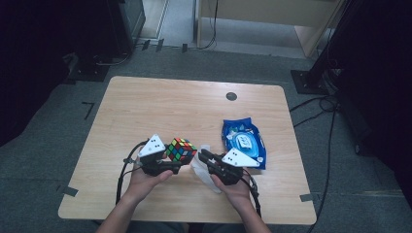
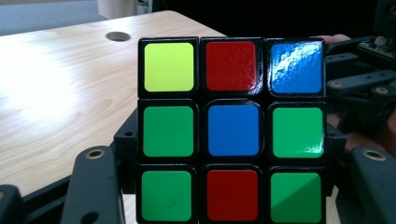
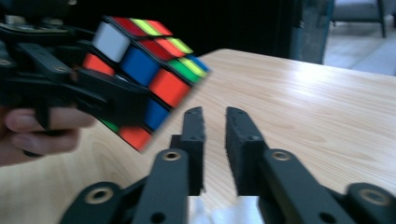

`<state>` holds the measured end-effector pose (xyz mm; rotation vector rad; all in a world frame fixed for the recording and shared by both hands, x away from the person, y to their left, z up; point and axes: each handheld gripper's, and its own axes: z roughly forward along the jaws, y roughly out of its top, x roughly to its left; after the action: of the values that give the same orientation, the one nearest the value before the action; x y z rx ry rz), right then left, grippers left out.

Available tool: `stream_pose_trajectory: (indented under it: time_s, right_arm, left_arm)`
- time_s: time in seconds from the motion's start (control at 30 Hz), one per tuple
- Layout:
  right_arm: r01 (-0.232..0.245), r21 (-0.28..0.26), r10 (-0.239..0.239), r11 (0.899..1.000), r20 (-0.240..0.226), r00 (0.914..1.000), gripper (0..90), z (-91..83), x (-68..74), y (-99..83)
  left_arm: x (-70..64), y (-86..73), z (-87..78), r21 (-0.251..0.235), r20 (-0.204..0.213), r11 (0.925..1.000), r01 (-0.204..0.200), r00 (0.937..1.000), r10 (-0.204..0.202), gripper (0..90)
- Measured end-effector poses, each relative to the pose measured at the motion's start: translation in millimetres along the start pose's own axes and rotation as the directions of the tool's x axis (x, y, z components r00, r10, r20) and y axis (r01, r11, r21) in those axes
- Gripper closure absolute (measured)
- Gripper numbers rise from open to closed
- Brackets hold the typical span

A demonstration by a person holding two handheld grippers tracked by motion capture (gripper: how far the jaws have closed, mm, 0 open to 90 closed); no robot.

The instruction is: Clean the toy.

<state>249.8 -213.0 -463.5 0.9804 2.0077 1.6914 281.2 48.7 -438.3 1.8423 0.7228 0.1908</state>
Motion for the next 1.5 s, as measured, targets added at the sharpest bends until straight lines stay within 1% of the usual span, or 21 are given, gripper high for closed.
stream_pose_trajectory:
  time_s: [0.03, 0.07, 0.1, 0.2, 0.3, 0.33, 0.37, 0.4, 0.43, 0.6, 0.63, 0.83, 0.87, 0.9, 1.0, 1.1, 1.13, 1.17, 1.23, 1.37, 1.5]
  right_arm:
    - [0.03, 0.063, -0.033, 0.998, 0.046, 0.9984, 67.6, 0.2, -5.9, 0.3]
    - [0.03, 0.063, -0.033, 0.998, 0.046, 0.9984, 67.6, 0.2, -5.9, 0.3]
    - [0.045, 0.144, -0.058, 0.989, 0.087, 0.9945, 60.4, 1.4, -12.2, -5.3]
    - [0.025, 0.219, -0.039, 0.975, 0.058, 0.9976, 53.3, 2.2, -17.6, -16.3]
    - [0.087, 0.299, -0.105, 0.95, 0.044, 0.9935, 45.6, 9.7, -15.7, -27.8]
    - [0.087, 0.299, -0.105, 0.95, 0.044, 0.9935, 45.6, 9.7, -15.7, -27.8]
    - [0.108, 0.337, -0.134, 0.935, 0.055, 0.9895, 41.5, 16.9, -16.8, -35.6]
    - [0.108, 0.337, -0.134, 0.935, 0.055, 0.9895, 41.5, 16.9, -16.8, -35.6]
    - [0.093, 0.368, -0.127, 0.925, 0.068, 0.9896, 36.8, 23.2, -20.4, -40.8]
    - [0.094, 0.415, -0.147, 0.905, 0.098, 0.9842, 36.4, 29.6, -22.9, -45.6]
    - [0.102, 0.443, -0.168, 0.891, 0.114, 0.9792, 39.7, 31.4, -22.7, -48.0]
    - [0.034, 0.429, -0.106, 0.903, 0.146, 0.9835, 71.2, 28.6, -25.4, -48.3]
    - [0.034, 0.429, -0.106, 0.903, 0.146, 0.9835, 71.2, 28.6, -25.4, -48.3]
    - [0.009, 0.428, -0.085, 0.904, 0.159, 0.9836, 85.1, 26.4, -27.8, -47.6]
    - [-0.004, 0.404, -0.072, 0.915, 0.175, 0.982, 89.2, 21.7, -27.8, -43.0]
    - [-0.006, 0.312, -0.05, 0.95, 0.171, 0.984, 89.5, 11.0, -19.7, -23.7]
    - [-0.006, 0.312, -0.05, 0.95, 0.171, 0.984, 89.5, 11.0, -19.7, -23.7]
    - [0.005, 0.237, -0.045, 0.972, 0.162, 0.9858, 89.5, 1.5, -11.6, -5.4]
    - [0.001, 0.156, -0.025, 0.988, 0.151, 0.9882, 89.4, -8.0, -2.7, 12.0]
    - [-0.014, 0.047, 0.009, 0.999, 0.086, 0.9963, 89.3, -19.1, 13.8, 33.3]
    - [-0.034, 0.017, 0.034, 0.999, 0.03, 0.999, 89.2, -17.2, 24.0, 36.6]
  left_arm:
    - [6.7, 0.0, -5.0, -0.01, -0.014, 0.9998, 0.019, 0.9997, -0.02, 33.9]
    - [6.7, 0.0, -5.0, -0.01, -0.014, 0.9998, 0.019, 0.9997, -0.02, 33.9]
    - [10.2, 0.3, -8.8, -0.016, -0.027, 0.9995, 0.027, 0.9993, -0.027, 33.9]
    - [11.6, 0.5, -10.5, -0.02, -0.035, 0.9994, 0.029, 0.9989, -0.03, 33.8]
    - [12.5, -1.2, -8.2, -0.005, -0.043, 0.9998, 0.02, 0.9989, -0.02, 33.8]
    - [12.5, -1.2, -8.2, -0.005, -0.043, 0.9998, 0.02, 0.9989, -0.02, 33.8]
    - [11.9, -2.7, -5.8, 0.007, -0.045, 0.9999, 0.014, 0.9989, -0.014, 33.8]
    - [11.9, -2.7, -5.8, 0.007, -0.045, 0.9999, 0.014, 0.9989, -0.014, 33.9]
    - [11.3, -3.4, -4.9, 0.011, -0.045, 0.9999, 0.012, 0.9989, -0.011, 33.8]
    - [8.7, -4.7, -2.4, 0.023, -0.043, 0.9997, -0.006, 0.9991, 0.007, 33.9]
    - [8.5, -5.3, -1.8, 0.026, -0.041, 0.9996, -0.009, 0.9991, 0.01, 33.9]
    - [6.7, -6.8, -1.0, 0.024, -0.038, 0.9993, -0.029, 0.9988, 0.03, 33.9]
    - [6.7, -6.8, -1.0, 0.024, -0.038, 0.9993, -0.029, 0.9988, 0.03, 33.9]
    - [5.7, -7.1, -0.7, 0.023, -0.04, 0.999, -0.039, 0.9984, 0.04, 33.9]
    - [4.6, -7.7, 0.1, 0.029, -0.041, 0.9982, -0.053, 0.9977, 0.054, 33.9]
    - [0.8, -12.5, 5.3, 0.039, -0.045, 0.9951, -0.091, 0.9947, 0.093, 33.9]
    - [0.8, -12.5, 5.3, 0.039, -0.045, 0.9951, -0.091, 0.9947, 0.093, 33.9]
    - [-2.1, -16.2, 10.2, 0.053, -0.044, 0.9931, -0.105, 0.9932, 0.108, 33.9]
    - [-6.0, -19.7, 15.8, 0.064, -0.041, 0.9903, -0.123, 0.9912, 0.126, 33.9]
    - [-16.0, -24.8, 24.8, 0.072, -0.033, 0.9862, -0.15, 0.9878, 0.152, 33.9]
    - [-25.9, -27.0, 30.5, 0.065, -0.016, 0.9837, -0.168, 0.9855, 0.169, 33.9]
